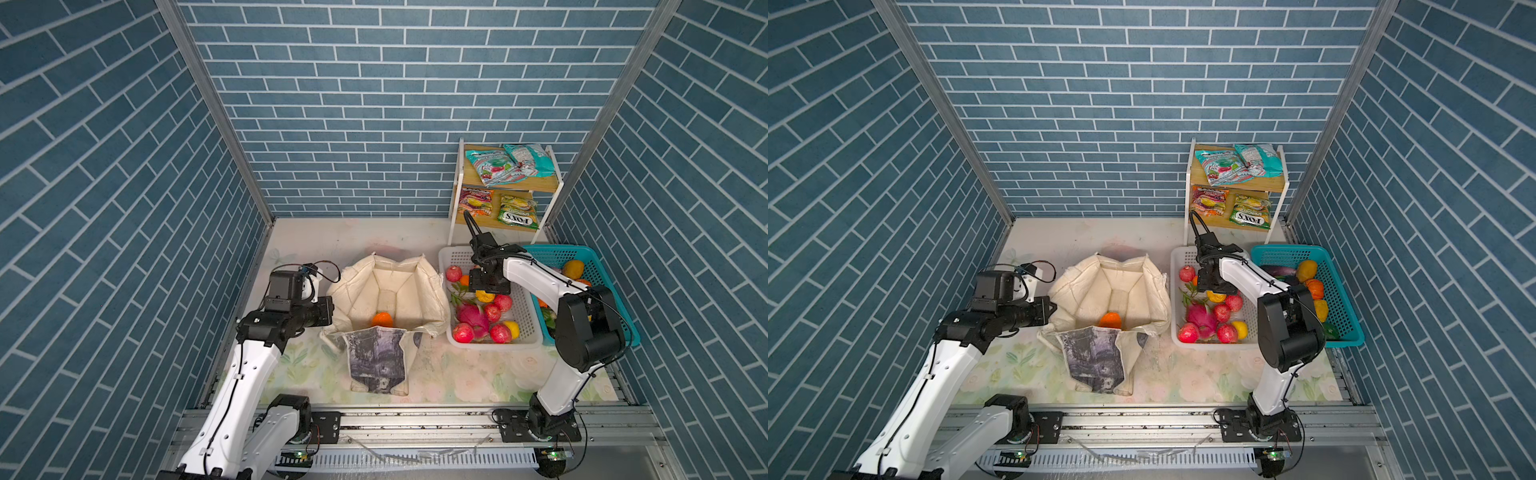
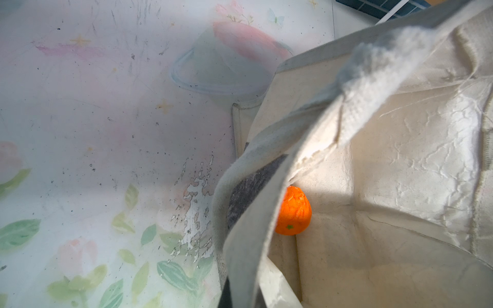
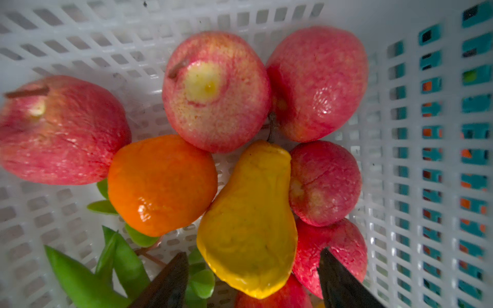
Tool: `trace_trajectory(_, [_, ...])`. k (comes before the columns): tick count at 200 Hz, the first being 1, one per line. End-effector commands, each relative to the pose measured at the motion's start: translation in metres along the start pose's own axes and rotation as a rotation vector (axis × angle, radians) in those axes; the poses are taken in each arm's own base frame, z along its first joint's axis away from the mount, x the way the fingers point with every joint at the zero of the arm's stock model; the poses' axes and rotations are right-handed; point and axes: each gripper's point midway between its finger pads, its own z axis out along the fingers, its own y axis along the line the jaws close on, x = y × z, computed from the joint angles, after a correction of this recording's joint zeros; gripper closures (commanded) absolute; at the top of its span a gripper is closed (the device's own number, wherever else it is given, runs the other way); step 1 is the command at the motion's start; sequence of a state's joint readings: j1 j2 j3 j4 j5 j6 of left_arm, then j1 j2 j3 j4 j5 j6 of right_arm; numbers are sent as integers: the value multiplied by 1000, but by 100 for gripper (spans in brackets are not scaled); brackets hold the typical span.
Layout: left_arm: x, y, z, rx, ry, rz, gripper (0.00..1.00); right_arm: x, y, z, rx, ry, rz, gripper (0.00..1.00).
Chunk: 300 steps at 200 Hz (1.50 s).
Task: Place the food into the grocery bag and tie it
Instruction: 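Lower the right gripper and grasp the yellow pear, then carry the yellow pear into the bag with the right gripper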
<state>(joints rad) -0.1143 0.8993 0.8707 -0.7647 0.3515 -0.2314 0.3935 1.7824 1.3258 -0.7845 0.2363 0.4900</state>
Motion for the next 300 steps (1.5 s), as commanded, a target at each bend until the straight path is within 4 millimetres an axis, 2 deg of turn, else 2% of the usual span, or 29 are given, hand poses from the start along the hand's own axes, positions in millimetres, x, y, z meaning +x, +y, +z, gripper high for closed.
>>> trace_trajectory(1, [2, 4, 1, -14, -2, -2, 100, 6, -6, 3, 40, 46, -59, 23])
trace_trajectory(57, [1, 4, 1, -15, -3, 0, 100, 13, -7, 13, 71, 115, -105, 27])
trace_trajectory(126, [1, 4, 1, -14, -4, 0, 100, 9, -9, 20, 110, 131, -126, 27])
trace_trajectory(195, [1, 5, 1, -14, -5, -2, 100, 9, -7, 9, 78, 126, -103, 42])
trace_trajectory(223, [0, 4, 0, -11, -9, -1, 100, 9, -7, -8, 51, 91, -71, 43])
trace_trajectory(251, [0, 4, -1, -10, -13, 0, 100, 5, -7, -37, 2, 19, -49, 45])
trace_trajectory(284, [0, 3, -1, -6, -15, 1, 100, 3, -4, -86, -58, -92, -55, 45])
trace_trajectory(300, [0, 3, -2, -6, -19, 2, 100, 4, 2, -118, -106, -159, -75, 46])
